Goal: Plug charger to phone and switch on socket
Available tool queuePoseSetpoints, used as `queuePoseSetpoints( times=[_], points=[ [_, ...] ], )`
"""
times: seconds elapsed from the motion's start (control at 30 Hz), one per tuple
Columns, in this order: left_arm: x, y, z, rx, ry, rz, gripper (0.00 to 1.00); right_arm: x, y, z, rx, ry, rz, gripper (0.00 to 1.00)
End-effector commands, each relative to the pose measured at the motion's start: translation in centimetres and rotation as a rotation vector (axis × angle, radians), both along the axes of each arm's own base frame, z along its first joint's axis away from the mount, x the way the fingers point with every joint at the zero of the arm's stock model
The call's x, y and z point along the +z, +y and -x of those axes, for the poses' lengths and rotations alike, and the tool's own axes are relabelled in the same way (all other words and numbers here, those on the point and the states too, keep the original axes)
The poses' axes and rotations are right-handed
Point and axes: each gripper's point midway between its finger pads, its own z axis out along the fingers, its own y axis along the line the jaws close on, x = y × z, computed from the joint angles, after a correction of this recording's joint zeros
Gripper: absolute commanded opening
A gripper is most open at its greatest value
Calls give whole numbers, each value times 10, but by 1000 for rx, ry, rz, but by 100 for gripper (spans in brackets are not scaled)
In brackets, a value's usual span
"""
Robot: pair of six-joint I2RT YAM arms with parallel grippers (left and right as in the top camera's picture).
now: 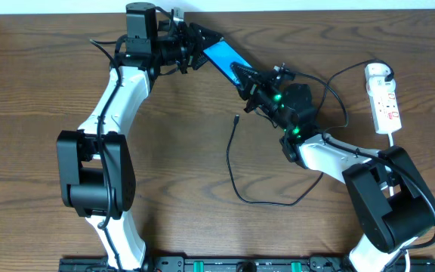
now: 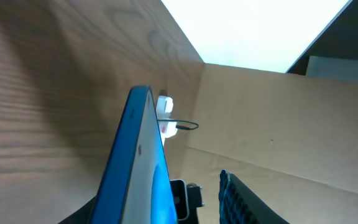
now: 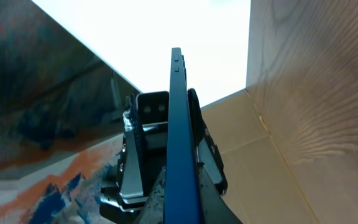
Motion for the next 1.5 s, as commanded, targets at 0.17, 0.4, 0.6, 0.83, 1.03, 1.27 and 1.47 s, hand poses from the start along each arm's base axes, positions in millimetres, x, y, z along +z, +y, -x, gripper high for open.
queuePoseSetpoints(
  times=[0.17,0.4,0.6,0.83,1.03,1.27,1.47],
  points=[
    [18,-16,6,-21,23,41,43,12,-1,-4,-27,-16,-35,1],
    [18,-19,7,-20,42,49,38,19,0,-6,-27,-30,-43,1],
    [16,-17,3,5,40,35,34,20,0,-6,-27,-33,-44,1],
    [10,-18,-3,56,33,-4,34,24,6,-4,-16,-44,-51,1],
    [7,-25,-4,74,29,-27,33,25,7,-4,-14,-46,-52,1],
    [7,-24,-6,83,28,-32,15,26,7,-4,-14,-47,-52,1],
    [7,-24,-6,83,28,-32,8,26,7,-4,-14,-47,-52,2]
  ],
)
